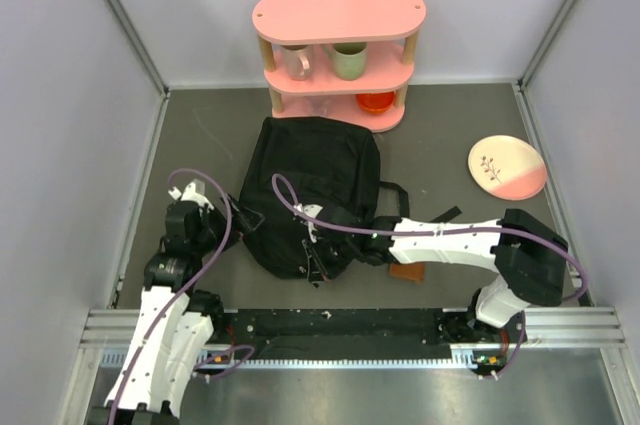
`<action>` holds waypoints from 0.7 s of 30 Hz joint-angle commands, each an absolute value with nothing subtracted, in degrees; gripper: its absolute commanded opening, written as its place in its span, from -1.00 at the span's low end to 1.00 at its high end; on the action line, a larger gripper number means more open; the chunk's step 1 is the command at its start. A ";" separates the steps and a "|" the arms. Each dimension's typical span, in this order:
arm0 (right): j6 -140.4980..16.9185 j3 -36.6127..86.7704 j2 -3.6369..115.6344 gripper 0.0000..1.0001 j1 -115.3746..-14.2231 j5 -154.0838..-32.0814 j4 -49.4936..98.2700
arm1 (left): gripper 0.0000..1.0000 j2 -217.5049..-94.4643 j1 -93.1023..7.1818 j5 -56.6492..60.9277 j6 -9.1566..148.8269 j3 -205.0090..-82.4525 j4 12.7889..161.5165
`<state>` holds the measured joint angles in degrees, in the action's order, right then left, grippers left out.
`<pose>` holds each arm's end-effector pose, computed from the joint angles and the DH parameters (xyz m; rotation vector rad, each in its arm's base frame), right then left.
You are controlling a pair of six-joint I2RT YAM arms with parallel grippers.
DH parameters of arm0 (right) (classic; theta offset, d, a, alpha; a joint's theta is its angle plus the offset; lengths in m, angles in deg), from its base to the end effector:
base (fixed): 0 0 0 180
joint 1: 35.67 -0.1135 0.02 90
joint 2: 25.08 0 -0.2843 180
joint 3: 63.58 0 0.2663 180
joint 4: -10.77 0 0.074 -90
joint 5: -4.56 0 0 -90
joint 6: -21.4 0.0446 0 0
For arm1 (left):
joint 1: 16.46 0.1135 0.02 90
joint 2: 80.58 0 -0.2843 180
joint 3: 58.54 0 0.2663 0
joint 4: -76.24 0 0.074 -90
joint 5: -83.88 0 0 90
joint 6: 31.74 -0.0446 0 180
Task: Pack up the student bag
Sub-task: Zip the student bag at the center of the board.
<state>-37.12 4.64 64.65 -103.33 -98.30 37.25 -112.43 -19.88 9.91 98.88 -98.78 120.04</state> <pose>0.1220 0.3229 0.2129 -0.9365 2.4957 0.9730 0.1362 -0.0205 0.2347 -0.5634 2.1874 -0.7300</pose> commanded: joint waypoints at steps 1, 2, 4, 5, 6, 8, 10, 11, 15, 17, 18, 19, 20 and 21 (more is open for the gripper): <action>-37.32 7.28 65.18 -1.00 -103.17 -97.66 36.54 | 0.85 -108.53 -19.54 12.94 101.31 -98.46 123.68; -37.23 7.02 65.36 -1.00 -103.08 -97.48 36.45 | 0.87 -107.48 -19.54 15.47 102.89 -98.20 124.84; -36.70 6.84 65.53 -1.00 -103.08 -97.31 35.84 | 0.87 -105.47 -19.71 16.81 105.18 -96.27 127.13; -36.44 6.66 65.71 -1.00 -103.08 -97.22 35.57 | 0.87 -104.41 -19.71 16.38 106.76 -95.56 128.01; -36.09 6.57 65.71 -1.00 -103.17 -97.22 34.96 | 0.87 -103.27 -19.80 15.77 107.21 -94.16 128.54; -35.91 6.66 65.71 -1.00 -103.17 -96.96 34.61 | 0.87 -100.62 -19.80 14.19 107.82 -93.45 131.51; -35.91 6.75 65.71 -1.00 -103.08 -96.78 34.69 | 0.86 -100.44 -19.89 12.43 108.09 -93.53 133.89; -35.82 6.92 65.71 -1.00 -103.08 -96.61 34.78 | 0.85 -100.70 -20.06 12.16 108.09 -93.53 135.73; -35.91 7.10 66.15 -1.00 -102.91 -96.60 34.52 | 0.80 -100.62 -20.42 10.40 109.49 -93.36 138.21; -35.65 7.01 66.24 -1.00 -102.91 -96.52 34.25 | 0.71 -99.39 -20.85 12.24 112.82 -91.79 136.55; -35.56 7.01 66.15 -1.00 -102.91 -96.52 34.16 | 0.68 -98.78 -21.03 12.60 113.97 -91.17 135.32; -35.47 7.01 66.24 -1.00 -102.82 -96.52 34.08 | 0.65 -97.64 -21.55 12.60 115.81 -90.81 135.05; -35.47 7.01 66.15 -1.00 -102.91 -96.52 33.99 | 0.63 -97.19 -21.82 12.42 116.52 -90.29 135.05; -35.38 7.01 66.24 -1.00 -102.91 -96.52 33.99 | 0.57 -96.58 -22.08 12.25 117.31 -90.11 134.87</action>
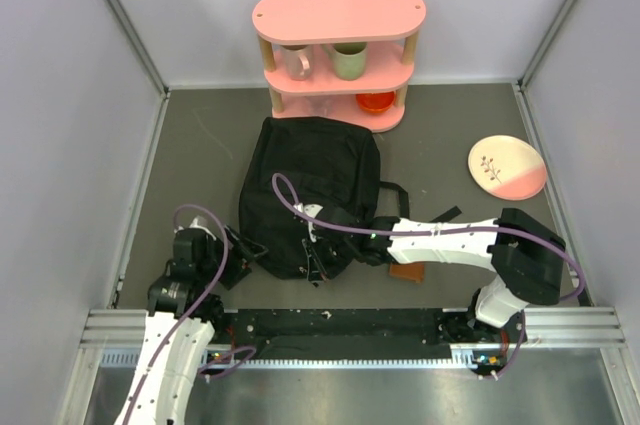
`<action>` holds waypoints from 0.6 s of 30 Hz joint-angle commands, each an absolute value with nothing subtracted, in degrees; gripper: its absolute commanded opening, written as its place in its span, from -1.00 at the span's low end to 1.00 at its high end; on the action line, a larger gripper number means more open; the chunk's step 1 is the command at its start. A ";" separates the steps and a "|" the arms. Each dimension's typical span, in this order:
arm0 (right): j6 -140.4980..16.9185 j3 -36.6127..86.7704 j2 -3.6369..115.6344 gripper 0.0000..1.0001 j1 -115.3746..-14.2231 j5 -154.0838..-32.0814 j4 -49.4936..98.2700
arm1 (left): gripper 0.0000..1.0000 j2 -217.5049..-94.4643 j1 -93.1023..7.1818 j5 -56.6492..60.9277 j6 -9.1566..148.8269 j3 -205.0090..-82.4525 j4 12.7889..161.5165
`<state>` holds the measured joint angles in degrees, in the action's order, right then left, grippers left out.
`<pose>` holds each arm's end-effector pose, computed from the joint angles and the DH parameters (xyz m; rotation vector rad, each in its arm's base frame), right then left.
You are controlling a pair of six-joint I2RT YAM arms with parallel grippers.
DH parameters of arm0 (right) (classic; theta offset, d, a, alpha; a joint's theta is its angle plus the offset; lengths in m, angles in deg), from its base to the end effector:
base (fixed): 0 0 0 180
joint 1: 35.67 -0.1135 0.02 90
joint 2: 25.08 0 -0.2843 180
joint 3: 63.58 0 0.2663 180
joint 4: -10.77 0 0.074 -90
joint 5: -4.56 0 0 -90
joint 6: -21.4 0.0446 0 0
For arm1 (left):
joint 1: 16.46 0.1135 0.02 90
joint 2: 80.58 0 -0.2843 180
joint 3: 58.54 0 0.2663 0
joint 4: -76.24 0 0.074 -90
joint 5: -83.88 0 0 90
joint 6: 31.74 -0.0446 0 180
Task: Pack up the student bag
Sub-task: Zip the student bag at the center of the board.
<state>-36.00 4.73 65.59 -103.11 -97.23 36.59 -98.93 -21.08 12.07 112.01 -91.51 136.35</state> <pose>0.1251 0.3249 0.2088 -0.8974 2.5092 0.9562 0.0880 -0.0211 0.1872 -0.8838 2.3246 -0.8420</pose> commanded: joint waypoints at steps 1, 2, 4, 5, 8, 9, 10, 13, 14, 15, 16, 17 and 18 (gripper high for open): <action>-35.29 6.93 66.32 -1.00 -102.91 -96.52 33.90 | 0.51 -96.14 -22.87 12.33 119.06 -89.93 134.26; -35.38 6.93 66.41 -1.00 -102.91 -96.60 33.81 | 0.50 -95.96 -23.49 12.25 119.68 -89.76 133.56; -35.21 7.01 66.85 -1.00 -102.91 -97.04 33.55 | 0.50 -96.57 -25.07 10.50 120.74 -90.19 132.85; -35.29 7.19 66.94 -1.00 -102.82 -97.13 33.55 | 0.50 -97.36 -25.51 10.32 120.92 -90.28 132.50; -35.21 7.10 66.76 -1.00 -102.82 -96.96 33.55 | 0.50 -100.61 -28.05 9.62 121.97 -89.58 128.82; -35.29 7.01 66.76 -1.00 -102.91 -96.87 33.64 | 0.50 -102.71 -30.06 9.00 122.76 -89.67 128.02; -35.12 7.01 66.76 -1.00 -102.82 -96.69 33.55 | 0.50 -103.86 -31.39 8.21 123.20 -90.45 126.71; -35.03 7.01 66.68 -1.00 -102.82 -96.69 33.64 | 0.53 -107.38 -37.72 2.94 125.31 -92.73 126.52; -35.03 7.01 66.59 -1.00 -102.82 -96.69 33.72 | 0.54 -108.17 -38.77 1.89 126.01 -93.00 126.35; -35.03 6.93 66.50 -1.00 -102.82 -96.43 33.72 | 0.54 -108.44 -40.44 1.88 127.15 -93.18 125.74; -34.94 6.84 66.33 -1.00 -102.82 -96.34 33.81 | 0.54 -108.53 -41.15 1.70 127.51 -93.10 125.03; -34.94 6.66 65.98 -1.00 -102.73 -96.17 33.73 | 0.54 -108.61 -42.20 0.74 128.04 -93.01 125.03; -34.94 6.57 65.89 -1.00 -102.82 -95.99 33.72 | 0.54 -108.70 -42.65 0.21 128.13 -92.75 125.03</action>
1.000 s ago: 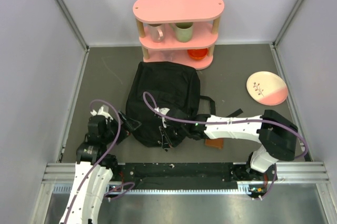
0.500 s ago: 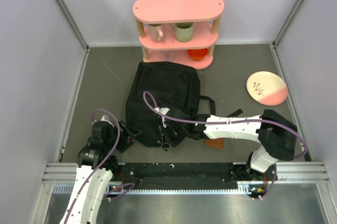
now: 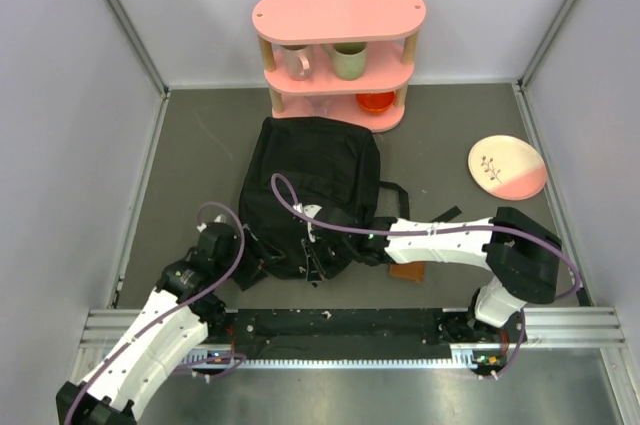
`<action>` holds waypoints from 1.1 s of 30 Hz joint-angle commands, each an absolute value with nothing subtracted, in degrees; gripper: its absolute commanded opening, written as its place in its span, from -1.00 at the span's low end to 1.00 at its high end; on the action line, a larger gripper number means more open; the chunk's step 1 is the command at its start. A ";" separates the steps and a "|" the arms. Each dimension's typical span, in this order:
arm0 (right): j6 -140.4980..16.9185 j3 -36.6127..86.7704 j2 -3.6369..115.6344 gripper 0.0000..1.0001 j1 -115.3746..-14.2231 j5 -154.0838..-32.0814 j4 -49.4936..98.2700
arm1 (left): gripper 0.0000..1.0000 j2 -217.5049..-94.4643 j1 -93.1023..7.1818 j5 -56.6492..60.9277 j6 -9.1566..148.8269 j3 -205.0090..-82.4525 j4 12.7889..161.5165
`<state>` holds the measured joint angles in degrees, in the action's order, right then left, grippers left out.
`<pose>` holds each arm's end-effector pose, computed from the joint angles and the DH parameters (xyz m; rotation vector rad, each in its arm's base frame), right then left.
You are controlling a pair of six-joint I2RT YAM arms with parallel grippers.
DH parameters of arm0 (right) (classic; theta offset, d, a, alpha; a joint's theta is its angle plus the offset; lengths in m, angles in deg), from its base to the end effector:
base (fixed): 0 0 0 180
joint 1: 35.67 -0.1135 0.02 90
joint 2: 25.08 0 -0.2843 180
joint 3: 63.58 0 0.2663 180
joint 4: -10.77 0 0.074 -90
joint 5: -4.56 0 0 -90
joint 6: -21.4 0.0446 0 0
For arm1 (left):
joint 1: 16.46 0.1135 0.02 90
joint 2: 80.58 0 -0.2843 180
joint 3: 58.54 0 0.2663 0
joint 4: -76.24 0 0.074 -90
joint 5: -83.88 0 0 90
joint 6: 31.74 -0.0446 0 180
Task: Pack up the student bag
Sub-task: Zip the student bag at the center of the board.
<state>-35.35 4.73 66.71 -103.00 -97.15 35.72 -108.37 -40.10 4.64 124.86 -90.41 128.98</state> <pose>0.1270 0.3276 0.2035 -0.8814 2.5211 0.9541 0.0992 -0.0525 0.1765 -0.8741 2.4758 -0.8758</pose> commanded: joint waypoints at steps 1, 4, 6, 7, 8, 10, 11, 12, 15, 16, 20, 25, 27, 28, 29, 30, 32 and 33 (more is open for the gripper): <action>-35.03 6.57 65.88 -1.00 -102.82 -95.99 33.72 | 0.54 -108.79 -42.83 -0.14 128.39 -92.48 124.85; -35.03 6.40 65.54 -1.00 -102.82 -96.34 33.73 | 0.49 -108.53 -43.35 1.87 130.06 -90.29 121.70; -35.12 5.96 65.01 -1.00 -102.82 -96.25 33.81 | 0.40 -107.83 -43.97 2.05 131.38 -89.15 119.41; -35.03 5.87 64.92 -1.00 -102.82 -96.17 33.73 | 0.39 -107.65 -44.32 1.70 131.47 -89.14 119.14; -35.12 5.70 64.74 -1.00 -102.73 -96.08 33.81 | 0.37 -107.56 -44.67 1.53 131.47 -88.97 119.05; -35.29 5.61 64.66 -1.00 -102.82 -96.34 33.81 | 0.23 -107.74 -44.76 1.44 131.56 -88.70 118.70; -35.55 5.61 64.65 -1.00 -102.82 -96.51 33.81 | 0.11 -108.00 -44.85 1.61 131.47 -88.27 118.09; -35.82 5.61 64.48 -1.00 -102.82 -96.60 33.73 | 0.03 -108.17 -44.85 1.70 131.56 -87.74 116.61; -36.35 5.87 64.39 -1.00 -102.73 -96.69 33.99 | -0.40 -109.14 -44.94 1.70 131.47 -87.29 114.40; -36.35 5.78 64.22 -1.00 -102.73 -96.69 34.08 | -0.56 -109.49 -44.85 1.18 131.21 -87.38 114.13; -36.52 5.52 64.39 -1.00 -102.73 -96.78 34.60 | -0.99 -110.37 -44.94 0.65 130.24 -87.47 114.31; -36.17 5.34 65.00 -1.00 -102.73 -97.48 34.52 | -1.00 -107.66 -44.85 0.29 130.85 -85.63 114.48; -35.65 5.43 65.36 -0.98 -102.73 -97.31 34.52 | -1.00 -106.51 -44.94 -0.23 131.29 -85.10 114.39; -35.65 5.52 65.53 -0.93 -102.65 -97.22 34.43 | -1.00 -106.16 -44.94 -0.23 131.47 -84.92 114.39; -35.56 5.87 65.88 -0.85 -102.73 -97.04 34.51 | -1.00 -105.20 -44.94 -0.32 131.56 -84.92 114.31; -35.47 6.04 66.41 -0.82 -102.65 -96.70 34.43 | -1.00 -105.01 -44.94 -0.32 131.64 -84.66 114.22; -35.38 6.66 67.02 -0.72 -102.56 -97.22 34.52 | -1.00 -104.40 -44.94 -0.23 131.99 -84.22 113.96; -35.21 6.84 67.38 -0.69 -102.47 -97.13 34.52 | -1.00 -104.40 -44.94 0.03 132.08 -84.04 113.78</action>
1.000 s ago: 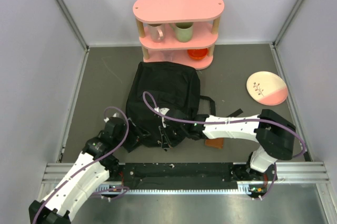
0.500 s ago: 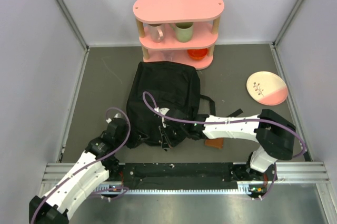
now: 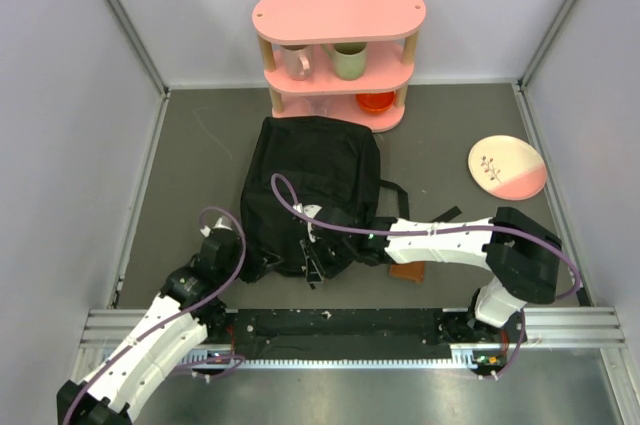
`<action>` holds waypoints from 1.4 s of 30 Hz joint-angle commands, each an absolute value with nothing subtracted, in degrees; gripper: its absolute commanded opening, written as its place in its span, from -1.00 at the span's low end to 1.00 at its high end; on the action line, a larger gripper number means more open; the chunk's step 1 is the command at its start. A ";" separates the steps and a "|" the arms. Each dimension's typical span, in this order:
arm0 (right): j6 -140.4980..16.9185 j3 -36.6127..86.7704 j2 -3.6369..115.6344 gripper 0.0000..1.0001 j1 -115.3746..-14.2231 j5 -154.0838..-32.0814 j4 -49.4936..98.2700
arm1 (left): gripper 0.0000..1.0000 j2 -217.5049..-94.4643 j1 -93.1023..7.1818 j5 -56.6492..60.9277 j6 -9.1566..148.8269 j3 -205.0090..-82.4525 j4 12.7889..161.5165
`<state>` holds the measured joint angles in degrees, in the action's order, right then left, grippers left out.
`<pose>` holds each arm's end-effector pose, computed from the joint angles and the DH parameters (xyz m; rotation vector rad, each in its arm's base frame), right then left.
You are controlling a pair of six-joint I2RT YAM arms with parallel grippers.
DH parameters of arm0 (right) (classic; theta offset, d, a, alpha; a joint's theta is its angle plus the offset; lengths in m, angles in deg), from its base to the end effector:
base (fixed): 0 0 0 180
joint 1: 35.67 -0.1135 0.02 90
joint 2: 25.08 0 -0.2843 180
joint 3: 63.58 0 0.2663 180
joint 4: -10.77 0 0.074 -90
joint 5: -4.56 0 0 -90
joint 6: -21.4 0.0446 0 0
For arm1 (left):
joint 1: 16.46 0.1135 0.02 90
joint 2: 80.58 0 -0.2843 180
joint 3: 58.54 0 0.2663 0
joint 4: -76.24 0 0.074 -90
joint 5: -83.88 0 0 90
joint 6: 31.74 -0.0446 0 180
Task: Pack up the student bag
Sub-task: Zip the student bag at the center of the board.
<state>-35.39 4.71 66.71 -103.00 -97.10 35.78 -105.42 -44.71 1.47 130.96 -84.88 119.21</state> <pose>0.1270 0.3274 0.2033 -0.8819 2.5218 0.9519 0.1001 -0.0605 0.1616 -0.8846 2.3644 -0.9839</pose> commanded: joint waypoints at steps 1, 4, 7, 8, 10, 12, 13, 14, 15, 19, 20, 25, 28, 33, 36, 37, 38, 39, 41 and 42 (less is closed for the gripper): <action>-35.12 6.92 67.55 -0.60 -102.47 -96.96 34.43 | -1.00 -104.40 -44.94 0.12 132.00 -84.04 113.69; -34.42 6.93 67.82 -0.51 -102.56 -96.52 33.99 | -1.00 -104.57 -44.85 0.47 131.91 -84.04 113.43; -33.89 7.01 67.99 -0.44 -102.47 -95.55 33.73 | -1.00 -104.84 -44.94 0.56 131.82 -84.04 112.99; -33.63 7.01 68.17 -0.43 -102.47 -94.77 33.46 | -1.00 -104.84 -44.94 0.64 131.82 -84.04 112.90; -32.66 6.66 68.34 -0.40 -102.56 -94.06 32.94 | -1.00 -104.84 -44.94 0.91 131.82 -83.96 112.90; -31.35 6.40 68.43 -0.38 -102.47 -93.18 31.71 | -1.00 -104.75 -44.85 0.91 131.73 -84.04 112.90; -30.90 5.88 68.26 -0.37 -102.56 -93.00 31.18 | -1.00 -104.66 -44.94 0.91 131.73 -84.04 112.90; -29.59 5.52 68.26 -0.37 -102.47 -92.22 29.96 | -1.00 -104.75 -44.94 0.91 131.65 -83.96 112.81; -29.06 5.17 68.26 -0.36 -102.56 -91.77 29.51 | -1.00 -104.75 -44.85 0.91 131.64 -83.95 112.90; -27.47 3.94 67.91 -0.33 -102.73 -89.22 28.28 | -1.00 -104.66 -44.85 1.09 131.65 -83.95 112.90; -26.86 3.59 67.56 -0.32 -102.82 -88.26 28.10 | -1.00 -104.57 -44.85 1.17 131.64 -83.95 112.90; -25.80 2.18 67.20 -0.09 -103.70 -86.06 27.57 | -1.00 -103.69 -44.85 1.17 132.17 -83.16 112.81; -25.10 0.95 67.29 -0.11 -104.58 -85.62 26.61 | -1.00 -103.34 -44.85 1.09 132.44 -83.08 112.72; -25.01 0.42 68.52 -0.23 -104.84 -85.44 24.85 | -1.00 -103.78 -44.85 1.26 132.35 -83.25 112.46; -24.57 0.60 68.87 -0.24 -105.10 -82.63 25.02 | -1.00 -103.87 -44.85 1.26 132.26 -83.25 112.29; -24.57 0.68 69.13 -0.24 -105.19 -81.85 24.94 | -1.00 -103.96 -44.85 1.35 132.35 -83.25 112.37; -24.22 0.60 69.22 -0.24 -105.37 -81.66 24.59 | -1.00 -104.04 -44.85 1.26 132.35 -83.34 112.37; -24.31 0.68 69.40 -0.24 -105.37 -81.75 24.32 | -1.00 -103.96 -44.85 1.35 132.26 -83.16 112.37; -23.96 1.21 70.19 -0.24 -105.46 -82.01 24.67 | -1.00 -103.96 -44.85 1.44 132.35 -83.16 112.28; -23.87 1.30 70.28 -0.26 -105.54 -81.93 24.58 | -1.00 -103.87 -44.85 1.35 132.52 -82.99 112.37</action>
<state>-24.42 0.47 68.70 -104.95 -85.10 26.65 -104.22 -44.71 1.52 131.86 -83.07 117.31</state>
